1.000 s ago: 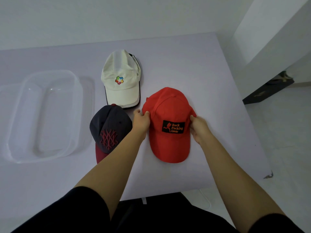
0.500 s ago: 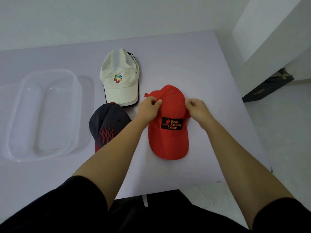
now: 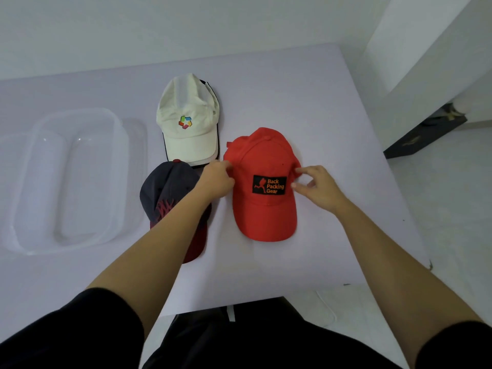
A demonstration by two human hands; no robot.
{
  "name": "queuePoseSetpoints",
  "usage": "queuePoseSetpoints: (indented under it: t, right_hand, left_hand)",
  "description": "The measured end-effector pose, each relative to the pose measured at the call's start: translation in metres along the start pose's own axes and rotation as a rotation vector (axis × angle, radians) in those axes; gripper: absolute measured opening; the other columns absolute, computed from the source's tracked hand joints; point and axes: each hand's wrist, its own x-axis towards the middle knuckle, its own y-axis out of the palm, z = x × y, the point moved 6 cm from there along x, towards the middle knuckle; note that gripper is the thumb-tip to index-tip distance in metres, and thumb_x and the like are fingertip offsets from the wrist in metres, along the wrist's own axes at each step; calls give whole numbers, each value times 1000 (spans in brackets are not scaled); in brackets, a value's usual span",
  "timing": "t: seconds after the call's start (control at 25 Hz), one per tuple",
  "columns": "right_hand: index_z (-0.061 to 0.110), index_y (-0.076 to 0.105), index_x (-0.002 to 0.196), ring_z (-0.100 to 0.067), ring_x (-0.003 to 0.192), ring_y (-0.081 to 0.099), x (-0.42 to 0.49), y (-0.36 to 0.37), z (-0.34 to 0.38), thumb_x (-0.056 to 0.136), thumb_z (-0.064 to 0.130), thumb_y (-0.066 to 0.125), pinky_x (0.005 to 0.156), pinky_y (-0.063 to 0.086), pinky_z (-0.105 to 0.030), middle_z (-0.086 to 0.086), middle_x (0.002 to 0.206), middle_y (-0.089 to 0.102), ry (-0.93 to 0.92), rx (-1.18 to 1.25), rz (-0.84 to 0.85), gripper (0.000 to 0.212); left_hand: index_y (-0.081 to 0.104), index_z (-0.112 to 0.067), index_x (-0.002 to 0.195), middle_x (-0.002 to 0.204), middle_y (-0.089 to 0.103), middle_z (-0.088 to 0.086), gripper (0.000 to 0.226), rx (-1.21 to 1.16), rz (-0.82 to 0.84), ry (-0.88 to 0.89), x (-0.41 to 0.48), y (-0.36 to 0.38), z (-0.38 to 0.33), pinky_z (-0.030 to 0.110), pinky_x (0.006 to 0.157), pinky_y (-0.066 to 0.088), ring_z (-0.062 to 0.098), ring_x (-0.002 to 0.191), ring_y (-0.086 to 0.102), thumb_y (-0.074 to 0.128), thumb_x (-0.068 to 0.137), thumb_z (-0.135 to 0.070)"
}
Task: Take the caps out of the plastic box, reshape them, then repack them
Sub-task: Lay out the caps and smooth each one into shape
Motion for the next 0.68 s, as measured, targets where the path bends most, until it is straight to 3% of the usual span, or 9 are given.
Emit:
queuePoseSetpoints:
  t: [0.16,0.36,0.44,0.68]
  right_hand:
    - [10,70,94,-1,63,47,7,7,13,84,19,65,66,36,-15,-11,103,63,-20,46,-101,14]
    - [16,65,91,-7,83,51,-10,-8,7,89,19,60,77,38,-19,8,86,57,222,452,-125,6]
    - [18,62,87,0,77,49,-15,-8,1,90,18,60,69,35,-16,12,80,55,319,600,-111,3]
    - [23,61,79,2,79,49,-16,-8,5,88,19,62,74,36,-20,13,82,56,363,631,-76,10]
  left_hand:
    - [59,-4,120,119,60,10,32,-208,-40,-70,-2,5,-10,25,86,39,23,105,57,52,89,-11]
    - [67,0,95,91,69,14,22,-211,-150,-102,2,-5,-2,28,83,46,19,82,61,51,95,-15]
    - [67,2,94,87,68,15,23,-200,-155,-111,4,-7,-3,27,81,45,18,80,59,50,95,-14]
    - [66,5,92,93,69,21,25,-143,-171,-145,5,-10,-2,37,84,52,30,87,65,50,95,-13]
